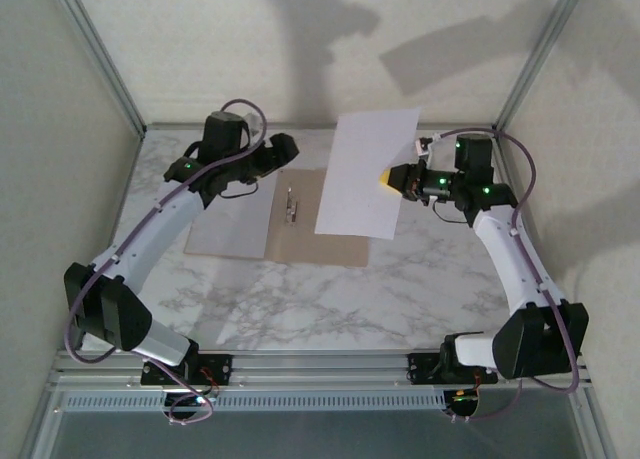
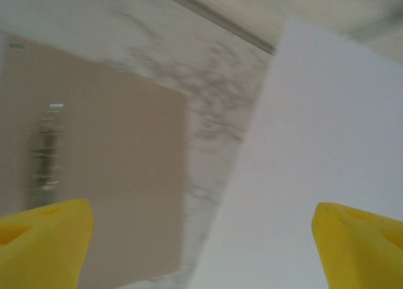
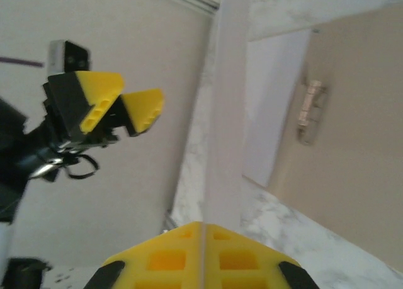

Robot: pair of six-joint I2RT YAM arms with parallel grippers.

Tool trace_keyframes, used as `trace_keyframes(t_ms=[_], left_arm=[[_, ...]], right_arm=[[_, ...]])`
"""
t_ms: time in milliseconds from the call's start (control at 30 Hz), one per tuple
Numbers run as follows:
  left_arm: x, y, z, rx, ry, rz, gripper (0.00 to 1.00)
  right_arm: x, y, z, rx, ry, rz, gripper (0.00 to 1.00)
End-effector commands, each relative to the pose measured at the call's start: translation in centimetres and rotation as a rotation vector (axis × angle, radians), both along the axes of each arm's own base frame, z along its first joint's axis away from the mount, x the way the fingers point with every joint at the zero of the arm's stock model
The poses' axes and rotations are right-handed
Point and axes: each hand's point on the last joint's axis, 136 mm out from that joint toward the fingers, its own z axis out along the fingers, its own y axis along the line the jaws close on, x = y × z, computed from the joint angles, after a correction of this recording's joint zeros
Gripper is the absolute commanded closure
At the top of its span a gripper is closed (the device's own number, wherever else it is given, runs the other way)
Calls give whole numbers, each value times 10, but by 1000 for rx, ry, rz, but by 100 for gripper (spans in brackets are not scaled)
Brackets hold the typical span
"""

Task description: Put the files into the folder

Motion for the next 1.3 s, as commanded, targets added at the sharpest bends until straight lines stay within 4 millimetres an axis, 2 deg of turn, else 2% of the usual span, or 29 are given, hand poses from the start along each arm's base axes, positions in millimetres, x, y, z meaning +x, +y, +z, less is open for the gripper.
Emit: trace_keyframes(t_ms=[0,67,167,233,367,500,633,800,900,1000,1133,1267], left_arm=[[-11,48,-53,116,119,142,10],[-15,64,-73,136,150,185,10],[-20,84,-93,196,187,238,10],[-24,94,-104,226,215,261,10],[-27,100,-116,228,240,268,10],[-29,104,-120,233,245,275,10],[-32,107,-121,232,248,281,10],[-35,110,-120,229,246,291,10],[-36,110,-120,228,246,291,10],[-36,111,-120,224,248,297,10],[-39,110,-126,215,259,298,10],[-41,111,-130,221,273,297,10]], right_arm=[[-9,-12,-45,-192,151,-18,100],[-9,-17,-64,-280,213,-33,100],[-8,-16,-82,-381,249,-40,100],[-8,-8,-88,-413,259,-26,100],[-5,17,-93,-435,260,15,100],[-1,46,-90,-419,249,56,100],[2,75,-74,-344,199,94,100],[8,91,-55,-295,108,122,100],[10,92,-55,-299,65,131,100],[10,87,-77,-347,73,134,100],[9,77,-127,-437,125,127,100],[13,69,-170,-507,172,106,100]])
